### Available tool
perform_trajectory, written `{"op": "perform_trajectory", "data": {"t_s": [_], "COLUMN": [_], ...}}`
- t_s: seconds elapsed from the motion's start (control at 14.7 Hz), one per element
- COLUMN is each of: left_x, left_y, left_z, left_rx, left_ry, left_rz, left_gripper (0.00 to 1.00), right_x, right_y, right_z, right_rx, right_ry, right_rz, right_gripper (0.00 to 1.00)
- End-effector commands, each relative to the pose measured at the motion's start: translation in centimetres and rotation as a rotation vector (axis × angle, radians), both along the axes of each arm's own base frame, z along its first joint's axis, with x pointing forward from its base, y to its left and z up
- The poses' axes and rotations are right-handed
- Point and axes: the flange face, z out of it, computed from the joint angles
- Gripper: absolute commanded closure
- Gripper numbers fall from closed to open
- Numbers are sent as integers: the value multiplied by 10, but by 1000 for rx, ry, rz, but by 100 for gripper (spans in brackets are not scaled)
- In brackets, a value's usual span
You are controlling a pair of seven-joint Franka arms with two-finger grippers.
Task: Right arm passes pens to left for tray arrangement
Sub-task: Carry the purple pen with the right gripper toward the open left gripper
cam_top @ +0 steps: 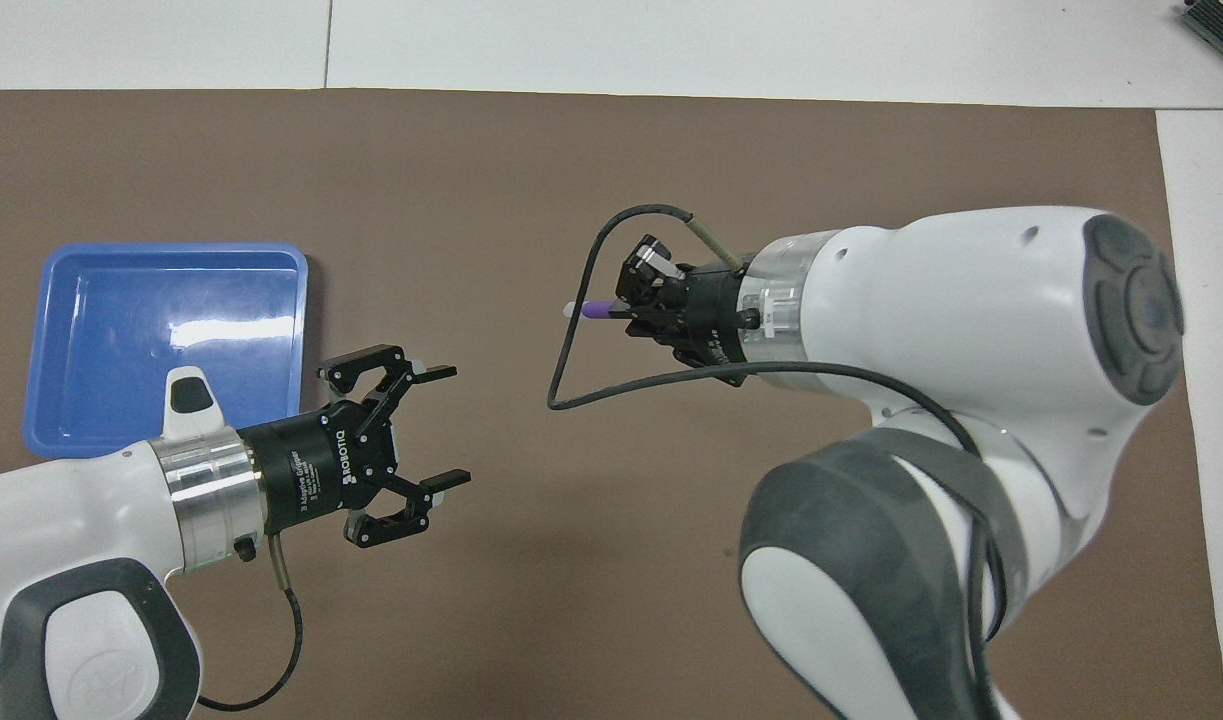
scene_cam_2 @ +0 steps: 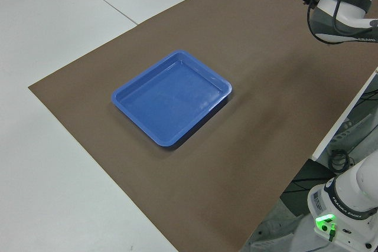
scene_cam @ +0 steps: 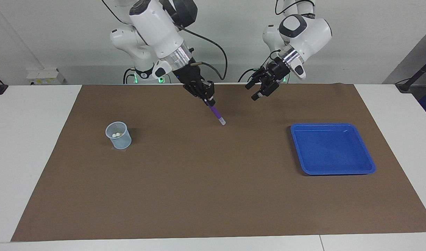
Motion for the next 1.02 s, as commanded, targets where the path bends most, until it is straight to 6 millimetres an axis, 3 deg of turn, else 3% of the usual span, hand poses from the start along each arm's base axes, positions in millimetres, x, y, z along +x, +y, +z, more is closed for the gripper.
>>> {"op": "perform_trajectory", "data": {"t_s": [0.0, 0.2, 0.48, 0.95], "left_x": [0, 3, -3, -7], "left_y": [-5, -4, -23, -30], "left_z": [4, 6, 6, 7], "left_rx": [-59, -116, -145, -148], "left_ry": [0, -4, -30, -44], "left_rz": [-2, 84, 156, 164], "left_gripper": [5, 5, 7, 22], "right_x": [-16, -29, -52, -51], "right_y": [5, 24, 57, 58], "right_z": [2, 6, 6, 9], "right_rx": [37, 96, 133, 137], "right_ry": [8, 26, -4, -23], "right_rz": [-10, 20, 0, 7], "right_gripper": [100, 100, 100, 100]}}
